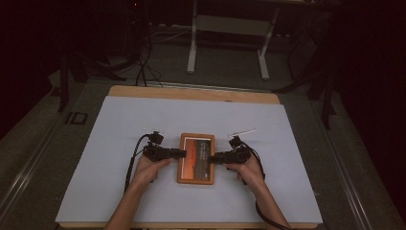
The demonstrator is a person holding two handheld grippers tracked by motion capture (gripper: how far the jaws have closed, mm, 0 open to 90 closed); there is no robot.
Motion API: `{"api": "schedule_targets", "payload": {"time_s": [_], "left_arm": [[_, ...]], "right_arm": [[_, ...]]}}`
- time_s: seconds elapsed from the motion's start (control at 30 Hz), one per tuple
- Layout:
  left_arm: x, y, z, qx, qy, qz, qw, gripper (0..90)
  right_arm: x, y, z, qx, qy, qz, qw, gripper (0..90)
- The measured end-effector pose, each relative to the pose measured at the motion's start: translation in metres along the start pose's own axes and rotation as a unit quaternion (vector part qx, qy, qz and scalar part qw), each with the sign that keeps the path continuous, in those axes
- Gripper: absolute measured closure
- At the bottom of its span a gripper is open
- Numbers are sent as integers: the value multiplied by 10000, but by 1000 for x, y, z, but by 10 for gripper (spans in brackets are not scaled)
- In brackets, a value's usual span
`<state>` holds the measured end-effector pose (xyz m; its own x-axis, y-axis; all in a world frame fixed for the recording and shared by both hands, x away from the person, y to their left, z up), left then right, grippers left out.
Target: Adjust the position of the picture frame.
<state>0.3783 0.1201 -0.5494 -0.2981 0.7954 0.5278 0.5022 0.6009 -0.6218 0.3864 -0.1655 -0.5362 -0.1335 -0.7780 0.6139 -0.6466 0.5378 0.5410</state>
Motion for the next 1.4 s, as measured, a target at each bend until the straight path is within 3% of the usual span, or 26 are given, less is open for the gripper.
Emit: {"api": "schedule_targets", "payload": {"time_s": [0.27,0.43,0.63,0.8,0.87,0.97,1.17,1.23,1.3,1.4], "left_arm": [[8,-5,1,-251,-138,-133,9995,528],[18,-10,2,-485,-321,-489,9971,508],[33,-16,4,-882,-548,-916,9904,495],[43,-20,9,-1129,-785,-1225,9829,493],[45,-23,11,-1193,-826,-1241,9816,494],[45,-27,13,-1328,-902,-1347,9778,494],[46,-36,21,-1657,-953,-1651,9676,494],[46,-38,25,-1729,-910,-1671,9664,494],[46,-41,28,-1833,-886,-1731,9636,494],[47,-43,30,-1888,-903,-1769,9617,494]], "right_arm": [[1,3,0,226,46,130,9996,521],[8,5,0,277,-82,283,9992,505],[22,4,2,174,-362,509,9979,482],[32,5,2,321,-593,876,9939,482],[34,7,2,510,-646,1042,9911,492],[33,12,-1,803,-666,1298,9860,511],[22,31,-8,1669,-570,1861,9666,524],[18,36,-11,1852,-523,1946,9618,523],[14,40,-14,1923,-520,1946,9604,523],[10,42,-17,1979,-513,1919,9599,528]]}}
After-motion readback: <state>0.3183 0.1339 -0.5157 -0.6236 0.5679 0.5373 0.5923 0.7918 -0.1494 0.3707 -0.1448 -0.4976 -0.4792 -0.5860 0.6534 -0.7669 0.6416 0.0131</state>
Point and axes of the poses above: each handheld gripper's, and its own axes: x roughly backward along the jaws, z roughly out of its underside, y roughly to its left, the point moved 2 cm from there along -x, roughly forward along the jaws, and after that the axes turned 2 degrees about -z, right-handed, at the moved point
